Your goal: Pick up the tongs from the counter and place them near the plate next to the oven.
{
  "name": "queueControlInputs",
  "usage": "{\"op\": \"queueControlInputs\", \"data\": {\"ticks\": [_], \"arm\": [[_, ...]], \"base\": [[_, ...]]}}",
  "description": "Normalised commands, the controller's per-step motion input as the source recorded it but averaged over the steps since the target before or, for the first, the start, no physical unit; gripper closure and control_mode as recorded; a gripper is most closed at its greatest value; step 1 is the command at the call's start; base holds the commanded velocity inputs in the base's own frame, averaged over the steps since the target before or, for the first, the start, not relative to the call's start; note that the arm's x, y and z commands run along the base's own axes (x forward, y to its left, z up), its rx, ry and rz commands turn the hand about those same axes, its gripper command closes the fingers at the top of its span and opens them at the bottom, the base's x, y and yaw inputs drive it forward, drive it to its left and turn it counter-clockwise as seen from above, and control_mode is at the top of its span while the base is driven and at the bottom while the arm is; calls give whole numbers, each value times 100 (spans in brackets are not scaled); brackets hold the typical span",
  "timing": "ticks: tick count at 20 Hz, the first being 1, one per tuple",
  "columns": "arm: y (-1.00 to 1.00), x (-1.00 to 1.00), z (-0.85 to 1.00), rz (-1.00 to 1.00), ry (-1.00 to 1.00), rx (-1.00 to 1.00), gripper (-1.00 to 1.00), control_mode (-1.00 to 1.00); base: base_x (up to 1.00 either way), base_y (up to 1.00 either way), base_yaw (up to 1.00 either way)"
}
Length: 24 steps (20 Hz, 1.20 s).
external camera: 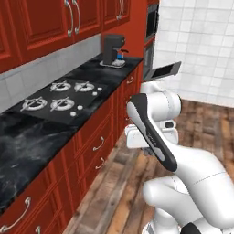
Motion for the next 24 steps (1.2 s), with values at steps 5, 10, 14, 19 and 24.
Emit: {"op": "queueControlInputs", "data": {"ticks": [5,10,14,19,24], "arm": [[0,0,0,0,0,0,100,100],[0,0,0,0,0,0,100,100],[0,0,0,0,0,0,100,100],[0,0,0,0,0,0,100,100],[0,0,0,0,0,0,100,100]], "base": [[56,-32,-39],[93,-24,-30],[100,-26,-20],[100,-26,-13],[100,-19,-7]]}}
